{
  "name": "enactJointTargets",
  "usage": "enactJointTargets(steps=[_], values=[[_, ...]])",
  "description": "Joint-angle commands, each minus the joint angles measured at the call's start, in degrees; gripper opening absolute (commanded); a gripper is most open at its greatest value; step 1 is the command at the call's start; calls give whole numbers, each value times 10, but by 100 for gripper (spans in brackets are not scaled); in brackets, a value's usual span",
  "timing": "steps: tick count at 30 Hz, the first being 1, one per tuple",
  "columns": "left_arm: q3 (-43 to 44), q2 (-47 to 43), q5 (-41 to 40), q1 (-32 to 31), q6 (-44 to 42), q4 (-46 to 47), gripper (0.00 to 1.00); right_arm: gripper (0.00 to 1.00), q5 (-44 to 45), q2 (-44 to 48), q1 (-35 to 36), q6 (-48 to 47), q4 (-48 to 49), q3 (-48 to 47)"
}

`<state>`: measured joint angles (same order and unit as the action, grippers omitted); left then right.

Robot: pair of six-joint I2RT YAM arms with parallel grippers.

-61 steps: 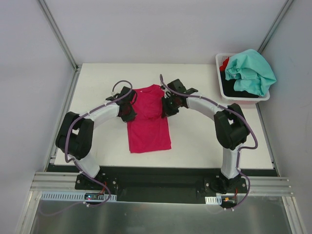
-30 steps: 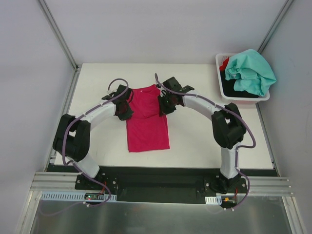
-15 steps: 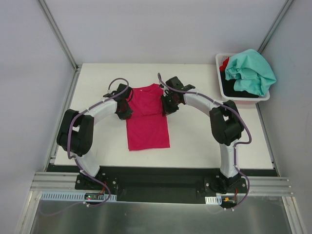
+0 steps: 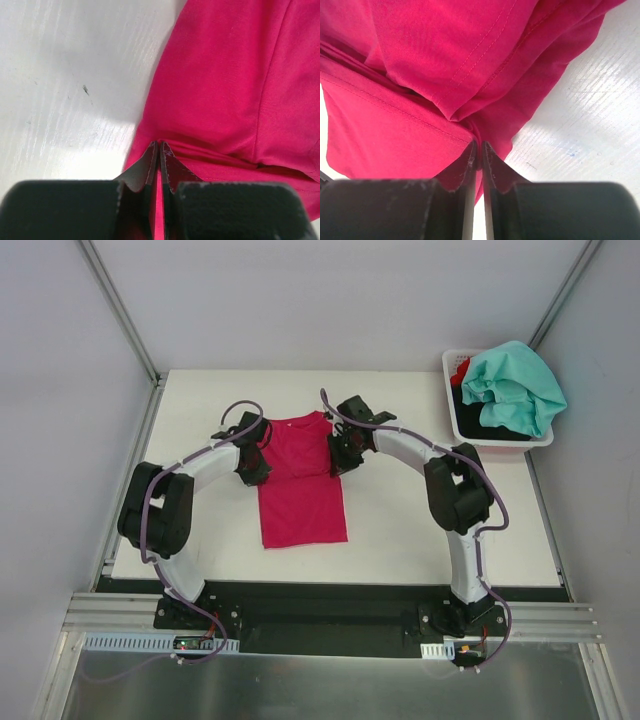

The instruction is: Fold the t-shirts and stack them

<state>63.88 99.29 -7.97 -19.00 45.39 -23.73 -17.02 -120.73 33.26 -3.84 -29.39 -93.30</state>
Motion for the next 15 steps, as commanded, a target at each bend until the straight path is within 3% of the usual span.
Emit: enactJointTargets(steps=[1,5,9,10,14,15], values=[[15,10,-11,8,-15,1,0,11,6,-2,-1,-13,-2,-24],[22,26,-10,9,-14,7,0,12,9,-7,-4,-11,10,-29],[33,31,-11,12,-13,17,3,22,-4,-15,-7,-11,10,-43],[34,31,-13,12,-13,17,5,28,-3,-14,-10,-10,10,-43],[39,21,-21,19,-14,18,22,43,11,-1,-16,-14,10,-44],[41,17,-20,24,-15,18,36,44,14,7,-18,-16,9,-44]])
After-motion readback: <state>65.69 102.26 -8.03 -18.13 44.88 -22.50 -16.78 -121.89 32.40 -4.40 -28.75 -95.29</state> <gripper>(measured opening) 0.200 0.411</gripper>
